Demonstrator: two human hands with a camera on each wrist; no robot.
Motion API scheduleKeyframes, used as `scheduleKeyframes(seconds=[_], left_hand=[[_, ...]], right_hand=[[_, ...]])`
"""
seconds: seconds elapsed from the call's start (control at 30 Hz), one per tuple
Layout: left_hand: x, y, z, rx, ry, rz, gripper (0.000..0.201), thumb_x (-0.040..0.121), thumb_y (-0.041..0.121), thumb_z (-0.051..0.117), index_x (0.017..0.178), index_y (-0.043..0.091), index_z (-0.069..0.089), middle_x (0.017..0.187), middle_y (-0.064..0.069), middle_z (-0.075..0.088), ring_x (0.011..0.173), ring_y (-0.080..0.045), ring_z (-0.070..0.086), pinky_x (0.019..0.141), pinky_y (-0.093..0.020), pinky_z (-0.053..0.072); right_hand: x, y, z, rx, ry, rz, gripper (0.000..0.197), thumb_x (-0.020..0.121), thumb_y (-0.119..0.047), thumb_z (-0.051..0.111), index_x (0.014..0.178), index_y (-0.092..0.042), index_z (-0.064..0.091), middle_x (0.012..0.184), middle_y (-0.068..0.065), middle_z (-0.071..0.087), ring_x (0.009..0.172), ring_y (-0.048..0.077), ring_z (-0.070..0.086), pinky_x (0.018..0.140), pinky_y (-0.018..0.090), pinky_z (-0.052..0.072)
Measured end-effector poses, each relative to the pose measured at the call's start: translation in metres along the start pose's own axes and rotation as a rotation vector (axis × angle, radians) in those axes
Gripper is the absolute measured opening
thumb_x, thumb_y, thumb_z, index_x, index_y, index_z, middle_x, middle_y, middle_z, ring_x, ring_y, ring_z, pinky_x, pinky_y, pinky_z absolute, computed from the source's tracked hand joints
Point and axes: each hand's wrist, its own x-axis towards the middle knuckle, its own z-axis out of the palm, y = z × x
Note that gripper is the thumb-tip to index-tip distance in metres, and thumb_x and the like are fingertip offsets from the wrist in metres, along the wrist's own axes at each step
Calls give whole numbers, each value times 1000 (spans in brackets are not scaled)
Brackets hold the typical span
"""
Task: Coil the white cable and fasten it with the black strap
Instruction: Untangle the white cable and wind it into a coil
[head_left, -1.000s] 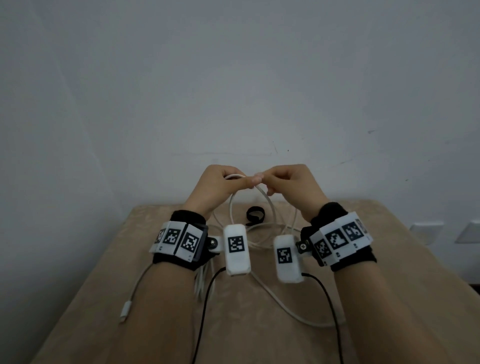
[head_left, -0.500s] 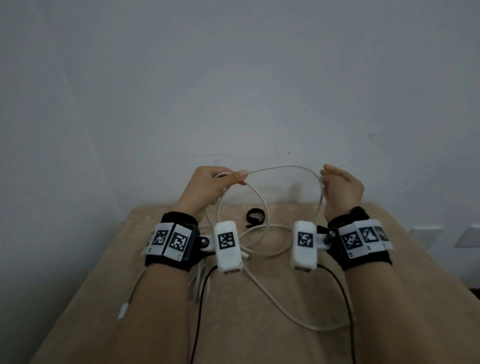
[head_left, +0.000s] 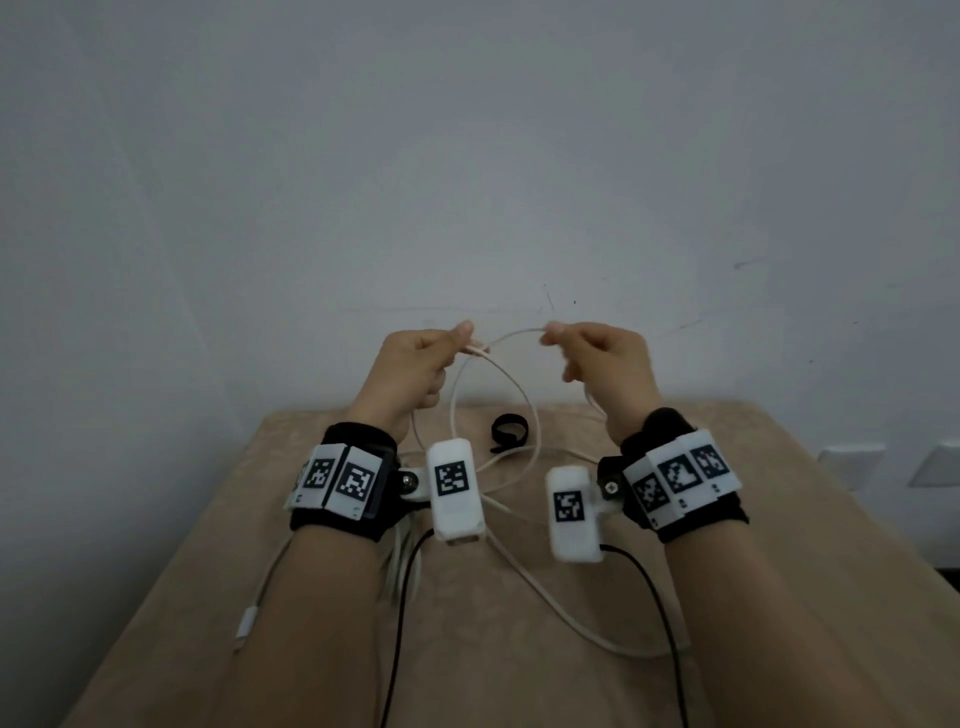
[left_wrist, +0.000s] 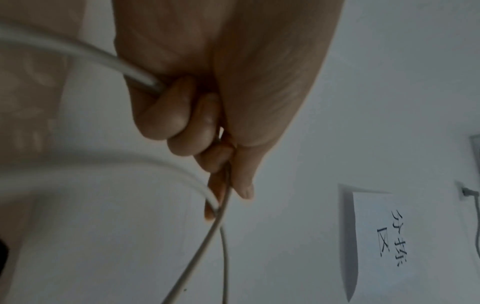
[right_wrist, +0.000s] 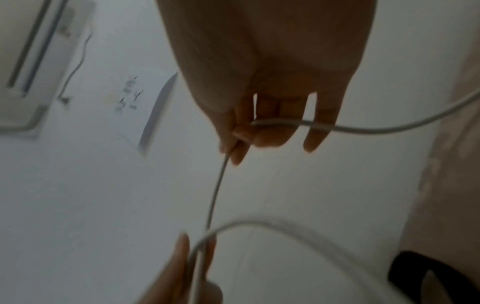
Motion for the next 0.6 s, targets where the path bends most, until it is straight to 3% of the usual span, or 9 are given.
scheduleKeyframes(seconds=[0.17, 0.27, 0.33, 0.4, 0.47, 0.53, 0.6], left_hand=[[5, -4, -12, -173, 179, -60, 29, 94, 28, 58, 77, 6, 67, 48, 11, 25, 35, -3, 17, 34, -15, 14], [7, -7, -18, -274, 227, -106, 26, 94, 27, 58, 80, 7, 66, 55, 6, 27, 34, -2, 19, 33, -14, 15], [8, -8, -20, -311, 251, -137, 23, 96, 23, 55, 82, 7, 65, 60, 3, 29, 33, -2, 20, 32, -13, 16], [8, -7, -21, -360, 260, -151, 22, 98, 17, 50, 85, 7, 64, 62, 2, 33, 33, -1, 21, 32, -14, 17], [8, -5, -21, -460, 240, -154, 21, 99, 10, 44, 91, 4, 62, 66, 0, 41, 35, -2, 28, 34, -13, 22], [7, 0, -19, -550, 191, -151, 21, 98, 4, 41, 100, 1, 61, 73, -4, 55, 43, -4, 42, 41, -13, 33], [4, 5, -16, -556, 119, -140, 23, 97, 1, 41, 109, 1, 61, 85, -8, 68, 56, -8, 56, 53, -16, 44]], right_hand=[[12, 10, -30, 365, 373, 299, 23, 94, -27, 57, 78, -14, 67, 63, -3, 46, 41, 9, 35, 43, 21, 32], [16, 17, -44, 475, 432, 396, 22, 96, -26, 52, 82, -14, 63, 61, -5, 46, 33, 6, 33, 41, 19, 27], [18, 20, -50, 472, 431, 417, 20, 96, -25, 52, 84, -14, 64, 62, -5, 50, 38, 7, 37, 42, 19, 30], [18, 20, -52, 386, 422, 412, 17, 94, -23, 53, 91, -13, 67, 70, -4, 60, 50, 9, 47, 49, 21, 38], [19, 23, -52, 241, 400, 368, 21, 92, -18, 53, 106, -10, 67, 90, 1, 69, 71, 13, 58, 68, 26, 46], [20, 27, -49, 93, 359, 318, 31, 92, -16, 53, 121, -8, 61, 117, 8, 65, 100, 20, 60, 90, 33, 46], [20, 26, -42, -29, 281, 296, 37, 92, -19, 55, 129, -11, 57, 129, 8, 58, 117, 24, 54, 100, 36, 41]])
